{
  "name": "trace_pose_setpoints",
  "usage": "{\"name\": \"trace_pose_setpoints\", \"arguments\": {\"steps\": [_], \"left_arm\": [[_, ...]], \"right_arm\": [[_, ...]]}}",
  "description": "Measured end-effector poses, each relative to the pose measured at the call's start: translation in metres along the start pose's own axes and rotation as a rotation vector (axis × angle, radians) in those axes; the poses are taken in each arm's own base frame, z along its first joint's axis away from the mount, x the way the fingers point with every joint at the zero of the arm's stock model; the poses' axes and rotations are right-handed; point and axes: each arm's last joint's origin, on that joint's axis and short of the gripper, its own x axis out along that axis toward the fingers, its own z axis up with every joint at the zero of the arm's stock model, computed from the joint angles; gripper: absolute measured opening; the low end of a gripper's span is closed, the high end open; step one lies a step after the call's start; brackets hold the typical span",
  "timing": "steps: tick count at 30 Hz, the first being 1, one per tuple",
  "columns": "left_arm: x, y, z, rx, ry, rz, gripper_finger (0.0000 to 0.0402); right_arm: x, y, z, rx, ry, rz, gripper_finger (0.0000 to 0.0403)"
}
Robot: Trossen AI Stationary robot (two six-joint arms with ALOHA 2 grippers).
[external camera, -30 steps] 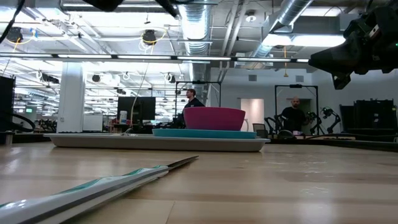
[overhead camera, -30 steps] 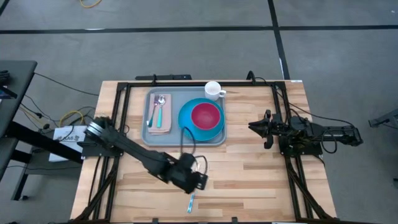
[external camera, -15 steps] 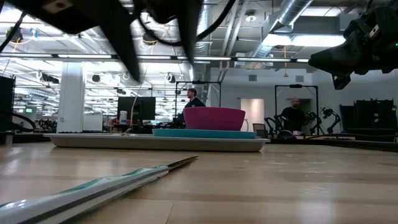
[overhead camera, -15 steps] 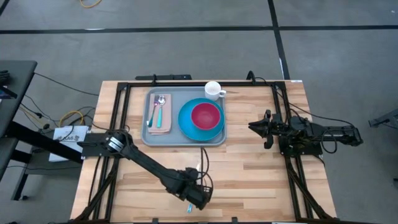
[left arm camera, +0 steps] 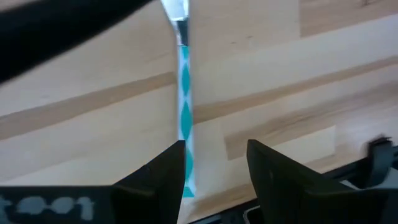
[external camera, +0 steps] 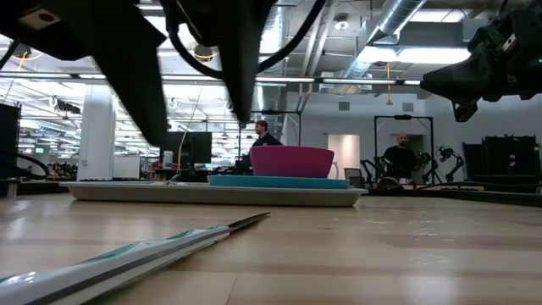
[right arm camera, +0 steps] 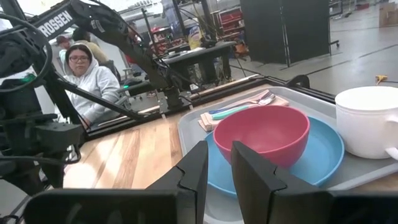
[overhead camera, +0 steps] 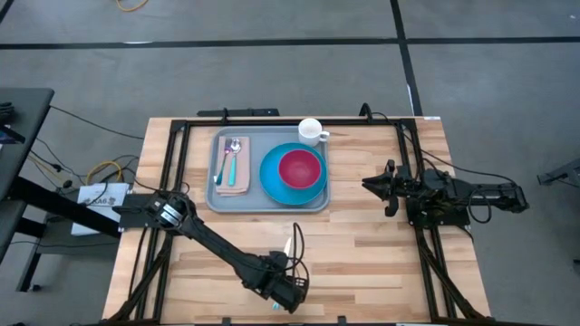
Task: Set up tray
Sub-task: Put the white patterned knife on the brown napkin to the right of the light blue spoon
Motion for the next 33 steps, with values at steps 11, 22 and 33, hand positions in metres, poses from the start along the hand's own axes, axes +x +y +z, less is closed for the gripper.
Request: {"name": "trace_pose_setpoints", "arguments": {"steps": [11,22,33], "left_arm": [[0.034,0.0,-0.004,0.022,0.047,0.042,0.0158],[0.061,0.004,-0.006,0.002,0.091,0.1,0.0158],[0.063,0.006,-0.004,0.003,0.081,0.122,0.0062]], "right_arm": [[0.0,0.0,0.0,0.0,0.002,0.0,0.0064],[0.001,0.0,-0.001,-0.002,0.016,-0.004,0.0064],[0.001,0.0,-0.002,-0.002,0.017,-0.004,0.0064]]}}
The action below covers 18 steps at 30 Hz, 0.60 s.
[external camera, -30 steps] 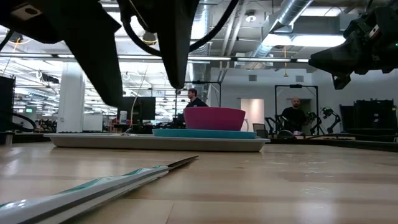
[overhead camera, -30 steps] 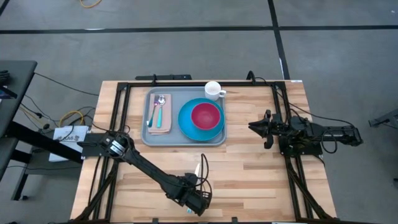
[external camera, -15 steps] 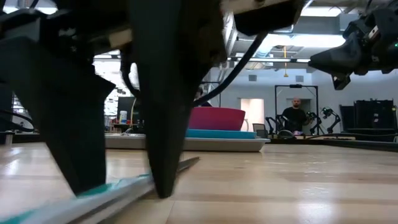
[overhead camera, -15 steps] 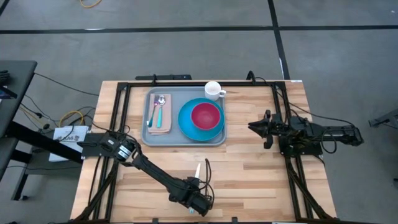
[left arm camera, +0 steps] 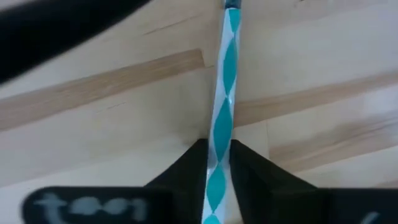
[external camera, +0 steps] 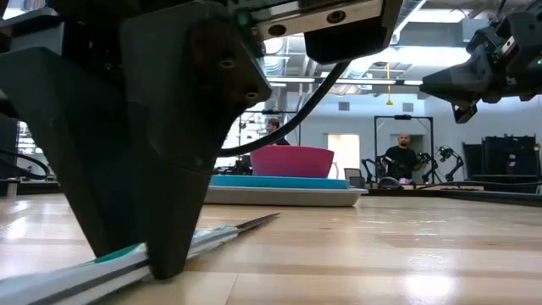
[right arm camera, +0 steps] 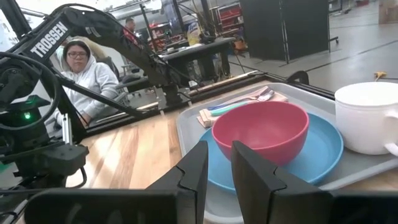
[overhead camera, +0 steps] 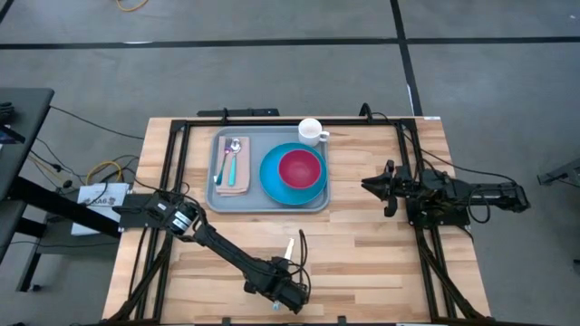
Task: Set up tray
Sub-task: Put the white patterned knife on the brown napkin to the right of the light blue spoon
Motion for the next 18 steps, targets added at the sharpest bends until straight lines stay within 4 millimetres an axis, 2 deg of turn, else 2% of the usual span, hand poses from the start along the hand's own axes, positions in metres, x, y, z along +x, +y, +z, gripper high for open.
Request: {"name": "trace_pose_setpoints", "arguments": {"steps": [3,9,14,18], "left_arm": [[0.0,0.0,0.0,0.003,-0.004,-0.001,0.0023],[-0.002,-0.003,0.005,0.032,-0.028,-0.015,0.002],[-0.018,-0.01,0.009,0.069,-0.147,0.003,0.002],[-0.042,-0.016,0.018,0.061,-0.274,0.021,0.002]], "right_arm": [[0.0,0.0,0.0,0.0,0.0,0.0,0.0064],[0.0,0.0,0.0,0.0,0.0,0.0,0.0064],[0.0,0.0,0.0,0.0,0.0,0.0,0.0064],[0.0,0.0,0.0,0.0,0.0,0.0,0.0064]]}}
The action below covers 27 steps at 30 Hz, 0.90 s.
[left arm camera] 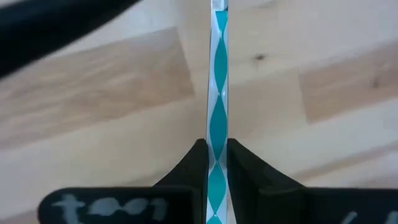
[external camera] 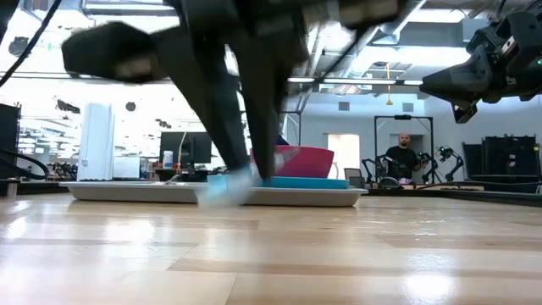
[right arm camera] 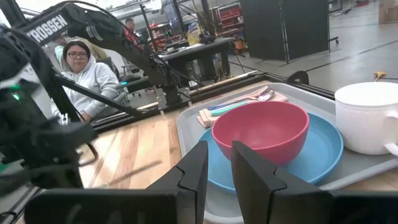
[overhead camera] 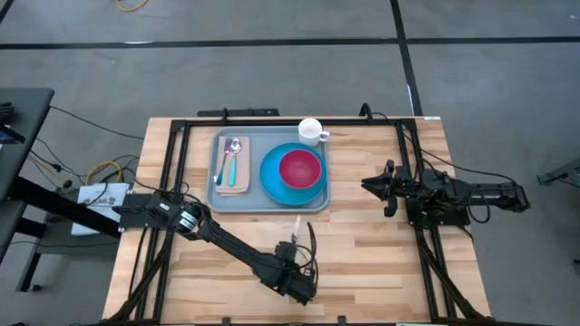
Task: Set up tray
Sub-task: Put the white patterned knife on the brown napkin to the right of the light blue spoon
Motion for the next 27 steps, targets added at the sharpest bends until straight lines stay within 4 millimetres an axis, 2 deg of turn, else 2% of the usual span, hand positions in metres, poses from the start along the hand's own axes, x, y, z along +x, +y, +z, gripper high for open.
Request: {"name": "trace_pose_setpoints", "arguments": {"steps": [4,9,12,19,27], "left_arm": [[-0.025,0.002,0.006,0.015,-0.072,0.046,0.002],[-0.048,0.009,0.039,-0.013,-0.189,0.183,0.002],[-0.052,0.005,0.057,-0.013,-0.198,0.162,0.002],[-0.059,0.004,0.122,-0.008,-0.259,0.172,0.002],[-0.099,0.02,0.186,0.051,-0.296,0.134,0.002]], "right_arm": [[0.0,0.0,0.0,0.0,0.0,0.0,0.0064],[0.0,0.0,0.0,0.0,0.0,0.0,0.0064],[0.0,0.0,0.0,0.0,0.0,0.0,0.0064],[0.0,0.0,0.0,0.0,0.0,0.0,0.0064],[0.0,0.0,0.0,0.0,0.0,0.0,0.0064]]}}
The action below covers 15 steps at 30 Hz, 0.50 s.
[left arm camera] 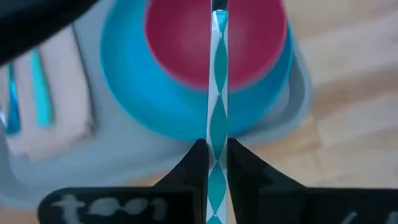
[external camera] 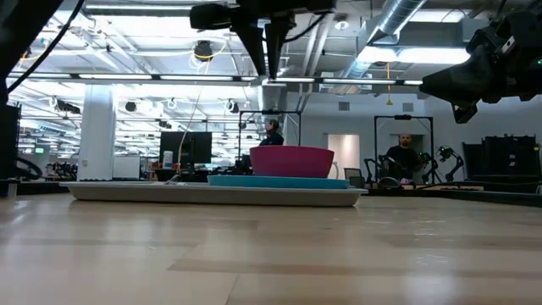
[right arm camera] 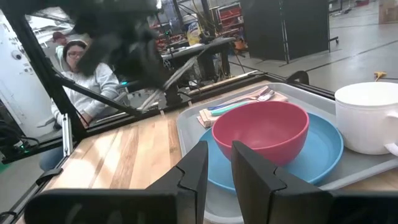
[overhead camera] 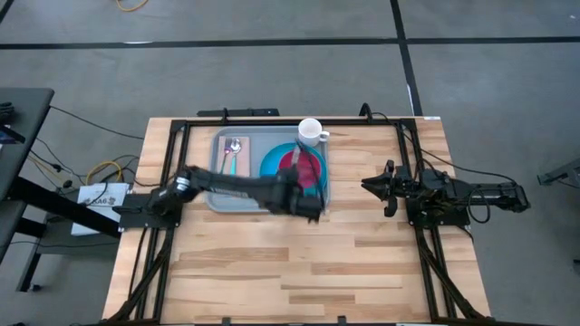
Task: Set up tray
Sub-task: Put the white patterned knife on the brown napkin to the right of the light blue spoon
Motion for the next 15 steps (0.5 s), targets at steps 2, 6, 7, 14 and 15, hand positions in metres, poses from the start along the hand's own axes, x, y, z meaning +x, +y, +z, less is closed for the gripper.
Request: {"name": "trace_pose_setpoints", "arguments": {"steps": [2,6,7,14,15], "left_arm": [[-0.006,0.009,0.019,0.002,-0.008,-0.013,0.002],[-0.013,0.027,0.053,-0.002,-0.004,-0.033,0.002],[-0.014,0.031,0.06,-0.003,0.002,-0.039,0.002],[0.008,0.047,0.096,0.018,0.11,-0.033,0.002],[0.015,0.049,0.098,0.015,0.136,-0.015,0.002]], "right_arm": [[0.0,0.0,0.0,0.0,0.0,0.0,0.0064],[0.0,0.0,0.0,0.0,0.0,0.0,0.0064],[0.0,0.0,0.0,0.0,0.0,0.0,0.0064],[0.0,0.0,0.0,0.0,0.0,0.0,0.0064],[0.0,0.0,0.0,0.0,0.0,0.0,0.0064]]}}
